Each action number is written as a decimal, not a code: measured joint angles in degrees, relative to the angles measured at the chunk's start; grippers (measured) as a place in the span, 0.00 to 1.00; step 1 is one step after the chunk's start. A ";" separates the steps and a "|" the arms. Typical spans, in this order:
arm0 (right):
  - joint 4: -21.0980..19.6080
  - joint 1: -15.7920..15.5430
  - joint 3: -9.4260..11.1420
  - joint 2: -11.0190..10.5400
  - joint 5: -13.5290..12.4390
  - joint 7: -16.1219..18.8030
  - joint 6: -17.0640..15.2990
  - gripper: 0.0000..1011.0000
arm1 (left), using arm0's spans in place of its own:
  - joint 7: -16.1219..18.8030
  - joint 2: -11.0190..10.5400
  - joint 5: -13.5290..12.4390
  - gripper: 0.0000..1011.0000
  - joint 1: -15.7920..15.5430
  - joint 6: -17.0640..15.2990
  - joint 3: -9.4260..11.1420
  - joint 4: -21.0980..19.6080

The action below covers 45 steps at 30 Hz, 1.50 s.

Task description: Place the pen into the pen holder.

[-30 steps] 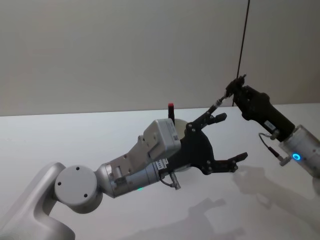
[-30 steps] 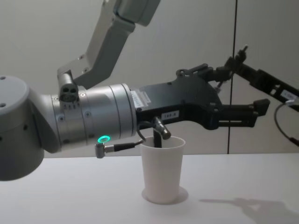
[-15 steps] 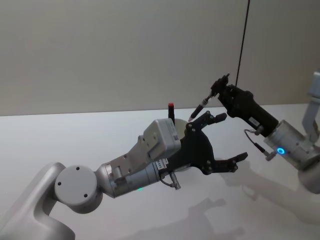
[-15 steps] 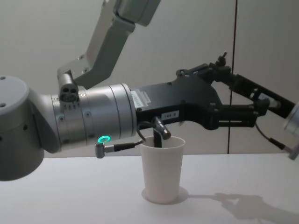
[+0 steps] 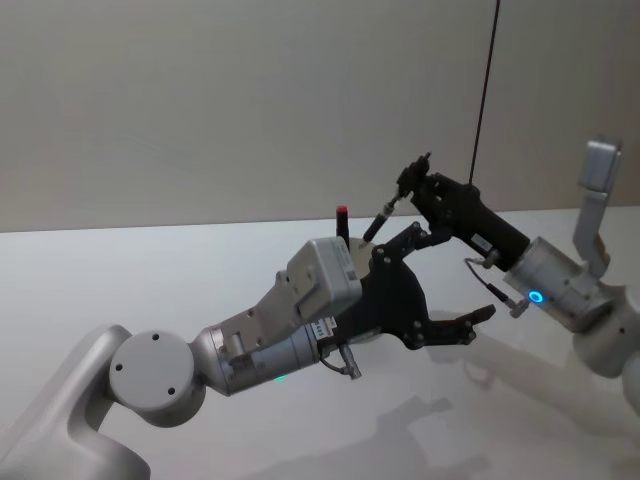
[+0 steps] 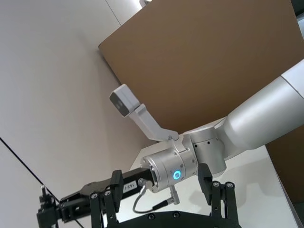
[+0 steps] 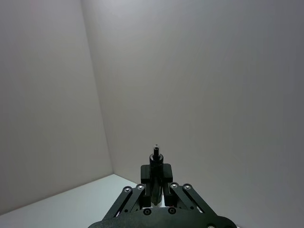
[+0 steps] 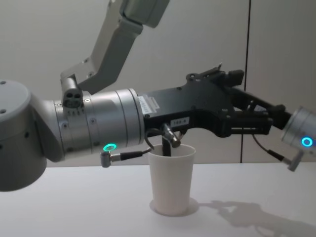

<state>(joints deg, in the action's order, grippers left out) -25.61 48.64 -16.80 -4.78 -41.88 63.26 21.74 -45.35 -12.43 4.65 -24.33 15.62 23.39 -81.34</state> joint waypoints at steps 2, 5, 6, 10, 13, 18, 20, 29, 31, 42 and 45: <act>1.74 0.93 -0.36 0.43 0.36 0.14 0.44 0.13 | 0.00 0.00 0.00 0.99 0.00 0.00 0.00 0.00; 4.15 2.28 -0.92 1.08 0.90 0.17 0.94 0.13 | 0.00 0.00 0.00 0.99 0.00 0.00 0.00 0.00; 4.90 2.69 -1.09 1.28 1.09 0.17 1.10 0.13 | 0.00 0.00 0.00 0.99 0.00 0.00 0.00 0.00; 7.74 4.26 -1.67 2.09 1.74 0.19 1.78 0.13 | 0.00 0.00 0.00 0.99 0.00 0.00 0.00 0.00; 9.73 5.35 -2.02 2.64 2.15 0.25 2.27 0.13 | 0.00 0.00 0.00 0.99 0.00 0.00 0.00 0.00; 12.88 7.05 -2.42 3.55 2.83 0.43 3.01 0.14 | 0.00 0.00 0.00 0.99 0.00 0.00 0.00 0.00; 13.61 7.42 -2.47 3.74 3.00 0.46 3.21 0.20 | 0.00 0.00 0.00 0.99 0.00 0.00 0.00 0.00; 17.07 9.19 -2.35 4.59 3.75 0.93 4.07 0.51 | 0.00 0.00 0.00 0.99 0.00 0.00 0.00 0.00; 17.69 9.50 -2.15 4.70 3.87 1.12 4.26 0.55 | 0.00 0.00 0.00 0.99 0.00 0.00 0.00 0.00; 19.35 10.15 -0.77 4.70 4.10 1.93 5.17 0.90 | 0.00 0.00 0.00 0.99 0.00 0.00 0.00 0.00; 19.52 10.15 -0.28 4.54 4.15 2.10 5.51 0.96 | 0.00 0.01 0.00 0.99 0.00 0.00 0.00 0.00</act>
<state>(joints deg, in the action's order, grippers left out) -6.09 58.79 -17.08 -0.24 -37.74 65.36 27.25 -45.35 -12.43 4.65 -24.33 15.62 23.40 -81.34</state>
